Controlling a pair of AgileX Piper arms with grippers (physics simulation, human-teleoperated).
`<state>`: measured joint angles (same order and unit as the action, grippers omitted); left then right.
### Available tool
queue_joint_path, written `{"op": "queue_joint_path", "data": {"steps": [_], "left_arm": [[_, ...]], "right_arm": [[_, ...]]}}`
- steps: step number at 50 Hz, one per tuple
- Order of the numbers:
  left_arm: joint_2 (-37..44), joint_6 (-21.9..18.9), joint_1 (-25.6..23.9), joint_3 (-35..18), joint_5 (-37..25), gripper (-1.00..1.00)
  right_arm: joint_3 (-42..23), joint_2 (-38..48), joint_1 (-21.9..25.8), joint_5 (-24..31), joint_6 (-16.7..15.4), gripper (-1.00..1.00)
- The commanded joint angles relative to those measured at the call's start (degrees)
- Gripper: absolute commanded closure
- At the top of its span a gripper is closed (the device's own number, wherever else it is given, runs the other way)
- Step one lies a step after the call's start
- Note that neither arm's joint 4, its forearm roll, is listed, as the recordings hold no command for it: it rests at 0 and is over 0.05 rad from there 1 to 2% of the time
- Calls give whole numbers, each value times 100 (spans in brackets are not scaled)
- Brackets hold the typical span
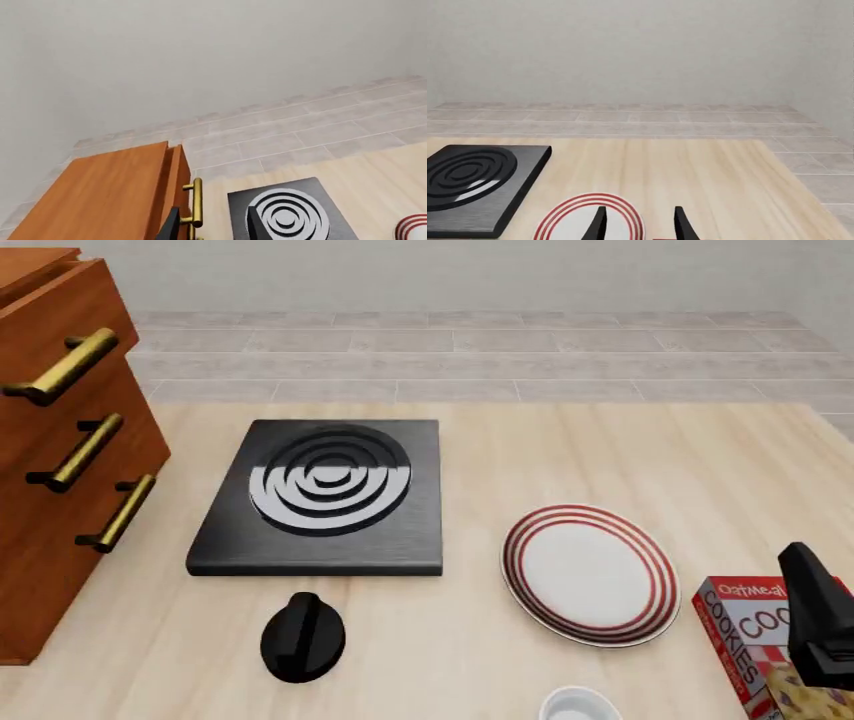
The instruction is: Pick the akita bowl in the top layer of the wooden cabinet and place it on the plate.
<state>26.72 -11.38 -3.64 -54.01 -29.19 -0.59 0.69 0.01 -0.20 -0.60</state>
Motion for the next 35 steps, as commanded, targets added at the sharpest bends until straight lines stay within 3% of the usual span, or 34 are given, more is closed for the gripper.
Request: {"op": "queue_joint_path", "data": {"steps": [1, 8, 17, 35], "left_arm": [[614, -210, 27, -513, -357, -100], [920, -520, 37, -675, -595, -100], [1338, -446, -5, -963, -925, -100], [1918, -762, 161, -1574, -1445, -100]], "right_arm": [[-3, -1, -25, 4, 10, -100], [-4, -20, -14, 18, -6, -100], [5, -26, -11, 25, -3, -100], [16, 33, -44, -38, 10, -100]]}}
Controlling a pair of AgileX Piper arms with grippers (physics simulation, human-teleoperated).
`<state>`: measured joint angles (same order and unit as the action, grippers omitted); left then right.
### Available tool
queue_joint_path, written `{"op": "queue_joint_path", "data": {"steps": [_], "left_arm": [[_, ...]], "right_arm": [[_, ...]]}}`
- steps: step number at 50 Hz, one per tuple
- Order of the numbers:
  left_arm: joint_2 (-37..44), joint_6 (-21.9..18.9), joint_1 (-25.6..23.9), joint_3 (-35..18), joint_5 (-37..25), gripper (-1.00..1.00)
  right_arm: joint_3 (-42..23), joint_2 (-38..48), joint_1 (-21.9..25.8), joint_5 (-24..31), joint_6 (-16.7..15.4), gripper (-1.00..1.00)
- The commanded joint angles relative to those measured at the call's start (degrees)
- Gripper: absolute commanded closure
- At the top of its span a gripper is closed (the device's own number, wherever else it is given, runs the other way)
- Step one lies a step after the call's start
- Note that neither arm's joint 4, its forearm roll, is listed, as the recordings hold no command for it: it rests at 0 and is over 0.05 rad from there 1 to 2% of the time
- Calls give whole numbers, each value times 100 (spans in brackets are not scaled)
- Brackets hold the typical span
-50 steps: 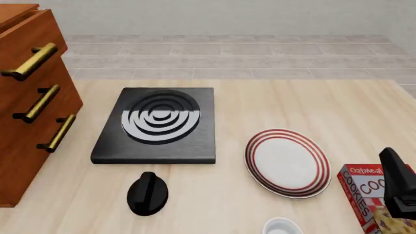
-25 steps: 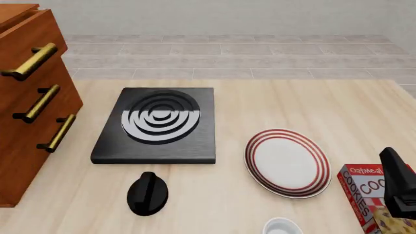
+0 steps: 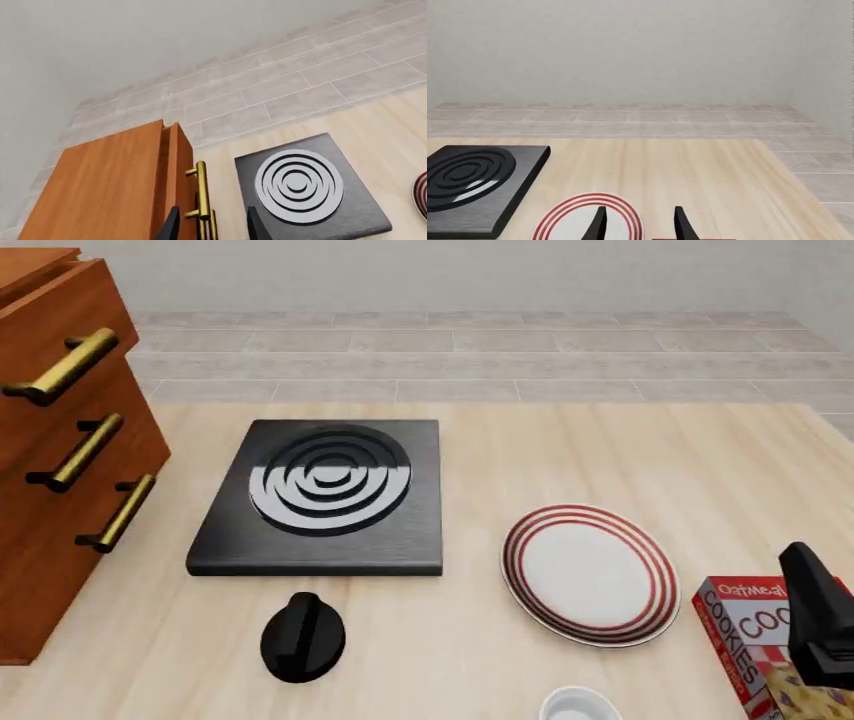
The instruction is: Pick the akita bowl in the top layer of the wooden cabinet and place it on the plate.
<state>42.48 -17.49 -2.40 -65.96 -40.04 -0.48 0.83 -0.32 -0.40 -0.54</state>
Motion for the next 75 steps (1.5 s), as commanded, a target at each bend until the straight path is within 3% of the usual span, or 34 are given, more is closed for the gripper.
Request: {"op": "queue_joint_path", "data": {"steps": [1, 17, 24, 30, 36, 54, 75], "left_arm": [[386, -109, 4, -429, -433, -100], [755, -109, 117, -990, -996, -100], [921, -197, 464, -1064, -1048, -100], [962, -607, 838, -902, -927, -100], [1051, -689, 878, -875, -947, -100], [1244, -517, 1019, -780, -869, -100], [1363, -427, 1211, -132, -407, -100]], "right_arm": [[6, 40, -9, -24, -3, -100], [6, 149, 10, -111, -29, -100], [4, 125, 5, -83, -22, -100], [4, 74, 9, -32, -21, -100], [0, 45, 6, 1, -12, -100], [3, 31, 11, 15, -18, -100], [-6, 237, 12, -195, -16, -100]]}}
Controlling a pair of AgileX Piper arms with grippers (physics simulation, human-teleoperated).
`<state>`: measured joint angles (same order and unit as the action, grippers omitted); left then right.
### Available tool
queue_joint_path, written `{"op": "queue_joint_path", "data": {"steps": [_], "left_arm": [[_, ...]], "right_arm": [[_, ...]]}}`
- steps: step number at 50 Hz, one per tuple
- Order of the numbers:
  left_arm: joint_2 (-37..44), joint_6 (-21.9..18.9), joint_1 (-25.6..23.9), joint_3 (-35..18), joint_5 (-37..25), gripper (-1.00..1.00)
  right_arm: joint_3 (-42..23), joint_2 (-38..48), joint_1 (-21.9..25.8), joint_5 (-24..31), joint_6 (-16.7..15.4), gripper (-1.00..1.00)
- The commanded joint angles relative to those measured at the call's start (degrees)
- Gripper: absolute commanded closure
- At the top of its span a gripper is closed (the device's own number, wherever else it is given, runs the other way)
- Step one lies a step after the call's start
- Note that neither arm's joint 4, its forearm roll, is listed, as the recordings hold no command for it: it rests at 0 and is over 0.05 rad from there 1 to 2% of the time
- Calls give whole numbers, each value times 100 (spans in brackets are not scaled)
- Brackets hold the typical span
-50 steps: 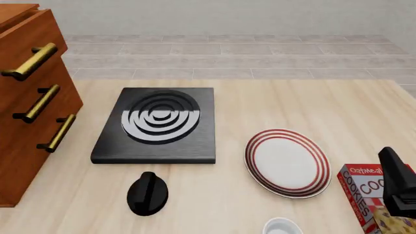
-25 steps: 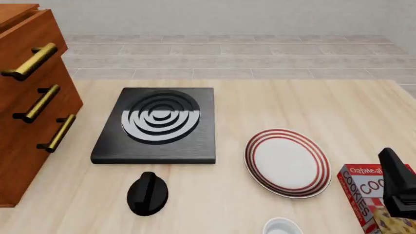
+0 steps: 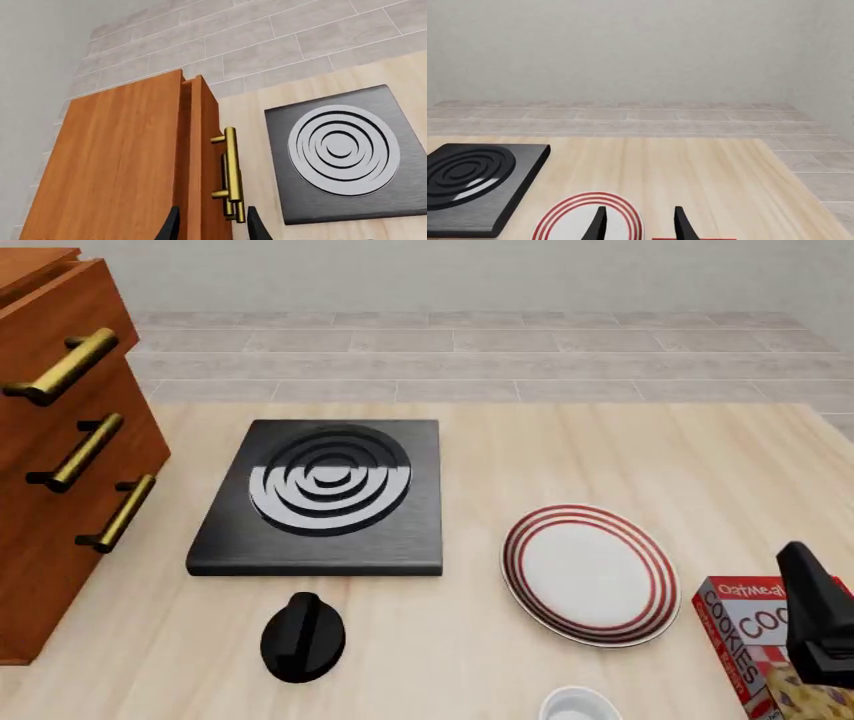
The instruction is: Pick the akita bowl in the top layer of the wooden cabinet and place it on the plate.
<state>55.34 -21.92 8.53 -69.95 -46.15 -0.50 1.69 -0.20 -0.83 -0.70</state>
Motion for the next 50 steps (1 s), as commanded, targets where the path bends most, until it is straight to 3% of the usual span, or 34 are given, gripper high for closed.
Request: {"op": "queue_joint_path", "data": {"steps": [1, 27, 50], "left_arm": [[81, -2, 131, 288, 226, -100], [303, 56, 350, 908, 726, -100], [471, 218, 387, 1129, 864, -100]], "right_arm": [[-6, 165, -1, -167, 2, -100], [-12, 134, -8, -121, 30, -100], [-15, -21, -16, 30, 47, -100]]}}
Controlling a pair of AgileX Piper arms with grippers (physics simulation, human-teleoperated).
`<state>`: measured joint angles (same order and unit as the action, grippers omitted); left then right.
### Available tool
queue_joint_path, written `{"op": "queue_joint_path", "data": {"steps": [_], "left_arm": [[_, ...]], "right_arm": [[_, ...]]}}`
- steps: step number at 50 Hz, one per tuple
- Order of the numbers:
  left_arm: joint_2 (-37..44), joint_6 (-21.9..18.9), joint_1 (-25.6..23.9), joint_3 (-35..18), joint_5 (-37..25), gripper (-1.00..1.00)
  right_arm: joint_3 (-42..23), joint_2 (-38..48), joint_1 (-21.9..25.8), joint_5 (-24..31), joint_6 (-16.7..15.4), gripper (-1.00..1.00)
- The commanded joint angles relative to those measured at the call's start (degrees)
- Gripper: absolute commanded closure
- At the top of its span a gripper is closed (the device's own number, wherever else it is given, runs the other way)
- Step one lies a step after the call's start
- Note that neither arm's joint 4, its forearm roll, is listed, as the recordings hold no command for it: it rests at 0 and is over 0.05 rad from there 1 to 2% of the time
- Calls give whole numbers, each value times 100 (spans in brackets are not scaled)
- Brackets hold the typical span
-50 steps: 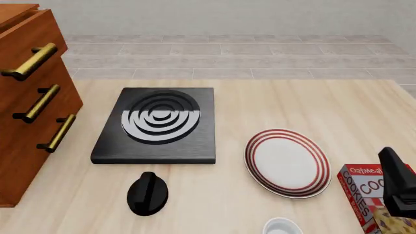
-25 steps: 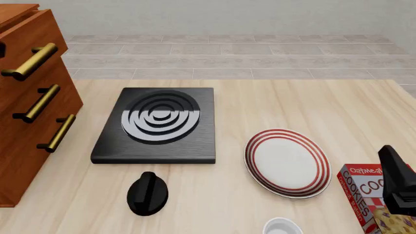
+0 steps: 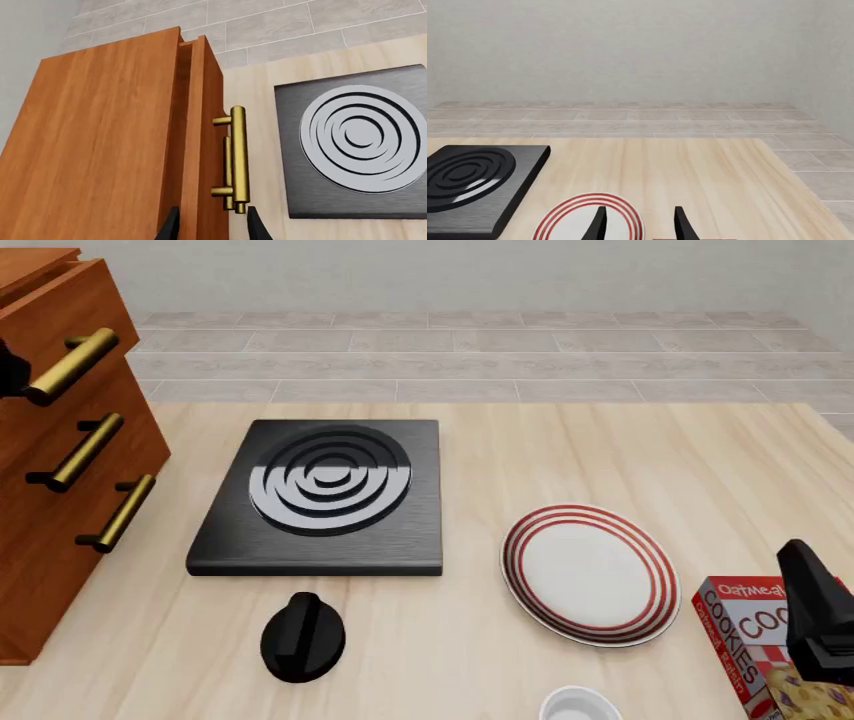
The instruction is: Pick the akita bowl in the top layer of the wooden cabinet and place it on the plate.
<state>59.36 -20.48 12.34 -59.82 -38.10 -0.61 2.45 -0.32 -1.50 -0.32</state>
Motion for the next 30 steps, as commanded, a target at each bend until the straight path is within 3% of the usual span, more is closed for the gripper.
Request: {"op": "queue_joint_path", "data": {"steps": [1, 12, 23, 30], "left_arm": [[72, 87, -4, 123, 57, -100], [239, 324, -182, 197, -30, -100], [347, 316, -171, 276, -65, -100], [456, 700, -480, 295, -231, -100]], "right_arm": [[-6, -105, -5, 106, 8, -100], [-14, -150, -8, 156, 14, -100], [-23, -75, -11, 85, 19, -100], [-23, -33, -9, 46, 20, -100]]}}
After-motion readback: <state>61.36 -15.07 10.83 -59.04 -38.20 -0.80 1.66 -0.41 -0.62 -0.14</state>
